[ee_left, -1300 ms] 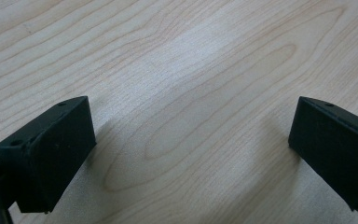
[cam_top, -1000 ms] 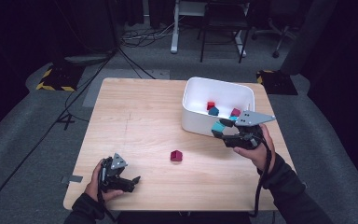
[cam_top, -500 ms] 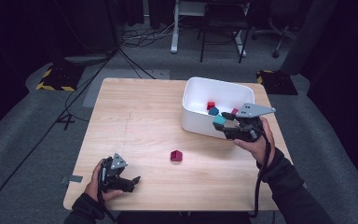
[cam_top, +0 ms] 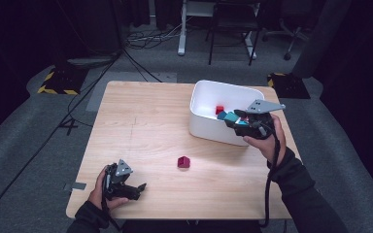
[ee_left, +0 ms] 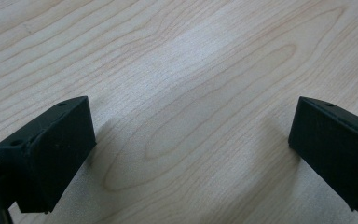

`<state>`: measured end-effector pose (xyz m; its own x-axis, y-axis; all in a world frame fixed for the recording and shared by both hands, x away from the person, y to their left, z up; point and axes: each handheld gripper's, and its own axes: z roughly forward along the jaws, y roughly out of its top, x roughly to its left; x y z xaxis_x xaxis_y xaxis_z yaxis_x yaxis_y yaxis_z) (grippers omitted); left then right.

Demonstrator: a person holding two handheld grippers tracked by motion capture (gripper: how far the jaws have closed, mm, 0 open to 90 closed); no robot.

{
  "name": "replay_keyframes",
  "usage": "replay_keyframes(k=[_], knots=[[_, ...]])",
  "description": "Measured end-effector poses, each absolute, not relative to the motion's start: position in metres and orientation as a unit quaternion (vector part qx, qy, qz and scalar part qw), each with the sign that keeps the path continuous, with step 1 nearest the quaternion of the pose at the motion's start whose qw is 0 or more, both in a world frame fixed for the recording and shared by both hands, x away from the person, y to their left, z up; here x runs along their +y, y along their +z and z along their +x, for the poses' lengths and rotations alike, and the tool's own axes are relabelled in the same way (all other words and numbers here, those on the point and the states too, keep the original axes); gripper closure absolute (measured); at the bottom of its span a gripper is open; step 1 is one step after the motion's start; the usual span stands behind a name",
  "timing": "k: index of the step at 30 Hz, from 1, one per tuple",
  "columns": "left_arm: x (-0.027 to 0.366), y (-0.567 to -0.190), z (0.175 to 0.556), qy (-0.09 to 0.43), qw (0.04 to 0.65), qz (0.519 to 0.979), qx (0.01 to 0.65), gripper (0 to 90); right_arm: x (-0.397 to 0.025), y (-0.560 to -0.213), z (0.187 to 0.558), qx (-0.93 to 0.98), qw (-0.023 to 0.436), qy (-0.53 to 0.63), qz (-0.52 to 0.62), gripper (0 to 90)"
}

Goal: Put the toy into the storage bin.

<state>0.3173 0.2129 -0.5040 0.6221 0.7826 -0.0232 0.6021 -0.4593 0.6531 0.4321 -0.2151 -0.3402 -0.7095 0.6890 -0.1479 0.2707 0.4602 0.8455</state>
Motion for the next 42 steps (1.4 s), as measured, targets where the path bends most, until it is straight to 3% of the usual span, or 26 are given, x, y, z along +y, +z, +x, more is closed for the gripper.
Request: replay_keyframes(k=[8, 15, 23, 42], knots=[[0.213, -0.504, 0.317, 0.141, 0.319, 0.842, 0.411, 0.6, -0.219, -0.339, 0.454, 0.818, 0.26, 0.412, 0.304, 48.1], [0.213, -0.504, 0.317, 0.142, 0.319, 0.842, 0.411, 0.6, -0.217, -0.342, 0.471, 0.817, 0.235, 0.41, 0.33, 48.1], [0.213, -0.504, 0.317, 0.141, 0.319, 0.842, 0.411, 0.6, -0.215, -0.346, 0.484, 0.817, 0.24, 0.395, 0.346, 47.8], [0.213, -0.504, 0.317, 0.141, 0.319, 0.842, 0.411, 0.6, -0.22, -0.351, 0.487, 0.813, 0.23, 0.394, 0.361, 45.1]])
